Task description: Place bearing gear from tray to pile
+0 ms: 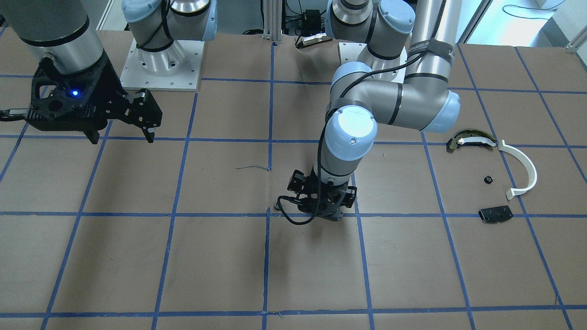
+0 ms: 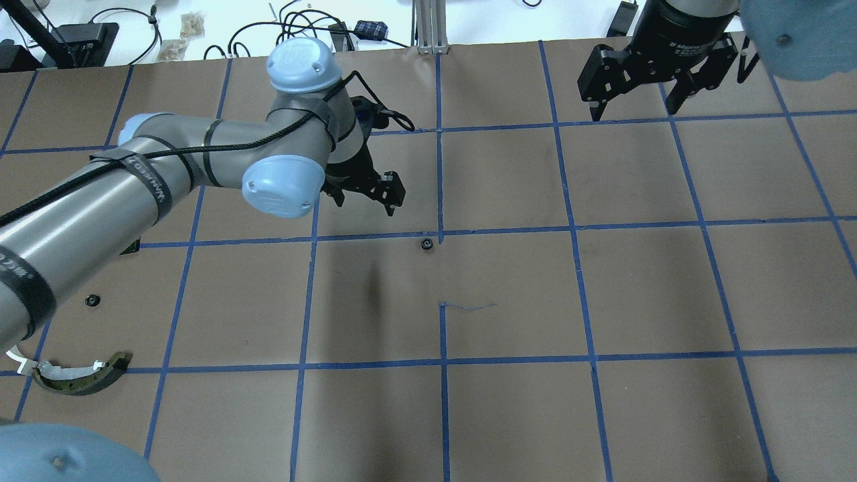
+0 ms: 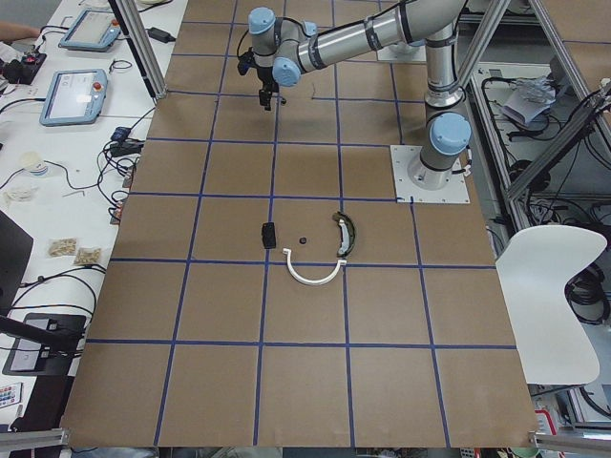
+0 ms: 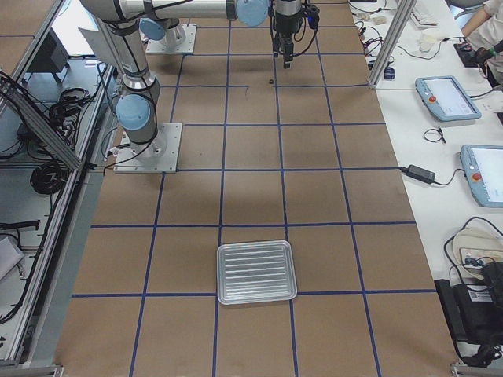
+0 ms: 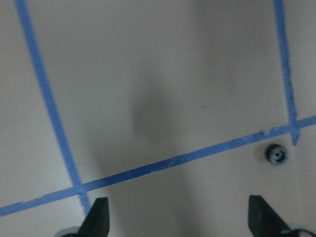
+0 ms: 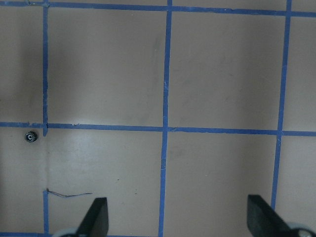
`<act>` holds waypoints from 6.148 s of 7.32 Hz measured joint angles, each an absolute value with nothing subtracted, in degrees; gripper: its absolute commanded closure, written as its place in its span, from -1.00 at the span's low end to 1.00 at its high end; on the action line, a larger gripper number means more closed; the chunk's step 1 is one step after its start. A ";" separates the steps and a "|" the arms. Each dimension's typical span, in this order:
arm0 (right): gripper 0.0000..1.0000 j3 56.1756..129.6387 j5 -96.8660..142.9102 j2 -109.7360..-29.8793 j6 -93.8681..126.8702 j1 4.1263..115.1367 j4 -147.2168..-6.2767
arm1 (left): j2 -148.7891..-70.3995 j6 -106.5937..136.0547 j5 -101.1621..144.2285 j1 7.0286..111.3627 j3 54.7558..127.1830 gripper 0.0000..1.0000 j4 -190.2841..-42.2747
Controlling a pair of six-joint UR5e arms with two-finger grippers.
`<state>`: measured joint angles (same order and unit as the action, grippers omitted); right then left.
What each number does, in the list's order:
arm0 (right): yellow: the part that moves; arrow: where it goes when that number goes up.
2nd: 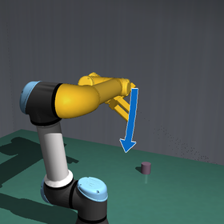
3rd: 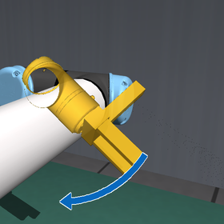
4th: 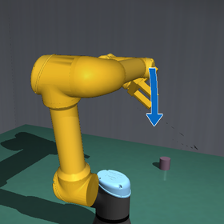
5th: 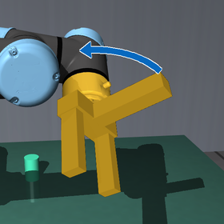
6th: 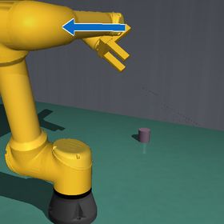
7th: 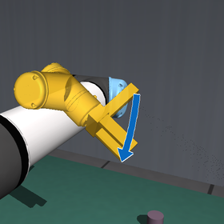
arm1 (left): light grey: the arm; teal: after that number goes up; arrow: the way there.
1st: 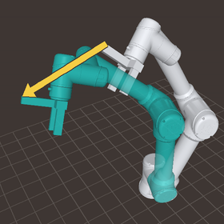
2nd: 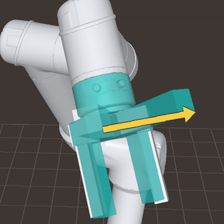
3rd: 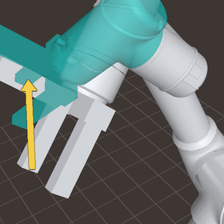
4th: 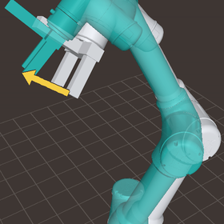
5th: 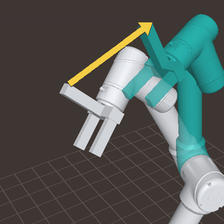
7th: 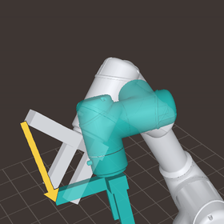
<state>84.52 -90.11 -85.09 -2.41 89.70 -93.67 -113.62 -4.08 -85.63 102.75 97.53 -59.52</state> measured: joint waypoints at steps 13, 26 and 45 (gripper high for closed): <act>-1.00 82.79 -88.03 -84.02 9.12 90.09 -94.83 | -121.55 -1.59 -83.98 108.25 98.00 -0.03 -53.08; -1.00 82.71 -88.01 -83.15 8.97 90.09 -94.92 | -112.42 -21.91 -91.11 75.78 94.45 1.00 -68.51; -1.00 82.70 -87.98 -83.14 9.05 90.09 -94.92 | -114.38 -41.06 -96.41 49.66 103.58 -0.77 -69.01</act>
<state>82.70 -87.98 -83.14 9.05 90.09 -94.92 -114.38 -41.06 -96.41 49.66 103.58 -69.01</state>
